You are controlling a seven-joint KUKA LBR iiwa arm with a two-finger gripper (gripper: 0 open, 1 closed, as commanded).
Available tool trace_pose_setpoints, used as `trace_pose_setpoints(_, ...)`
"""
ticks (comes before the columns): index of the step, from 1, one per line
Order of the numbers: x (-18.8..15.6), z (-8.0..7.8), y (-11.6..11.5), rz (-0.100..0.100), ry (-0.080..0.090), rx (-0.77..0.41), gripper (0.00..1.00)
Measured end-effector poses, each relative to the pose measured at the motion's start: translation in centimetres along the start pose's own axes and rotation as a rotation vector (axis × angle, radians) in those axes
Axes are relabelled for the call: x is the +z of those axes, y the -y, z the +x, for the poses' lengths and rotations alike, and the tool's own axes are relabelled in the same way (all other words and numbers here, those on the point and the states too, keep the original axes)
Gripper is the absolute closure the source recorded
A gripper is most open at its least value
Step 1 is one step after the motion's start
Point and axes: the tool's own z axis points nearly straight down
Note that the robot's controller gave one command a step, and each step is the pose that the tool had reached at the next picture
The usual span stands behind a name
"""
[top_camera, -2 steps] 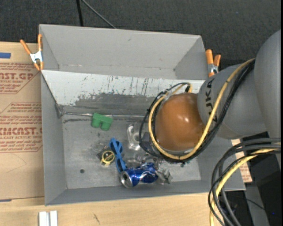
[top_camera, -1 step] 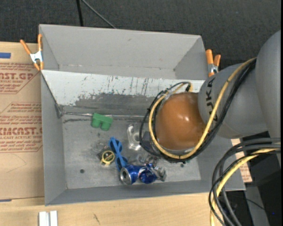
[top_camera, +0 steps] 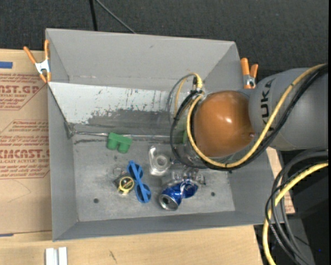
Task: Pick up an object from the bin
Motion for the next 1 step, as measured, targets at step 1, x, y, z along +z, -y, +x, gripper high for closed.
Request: trace_pose_setpoints(1, -11.98, 1.31, -2.47, 0.005, -0.002, -0.018, 1.0)
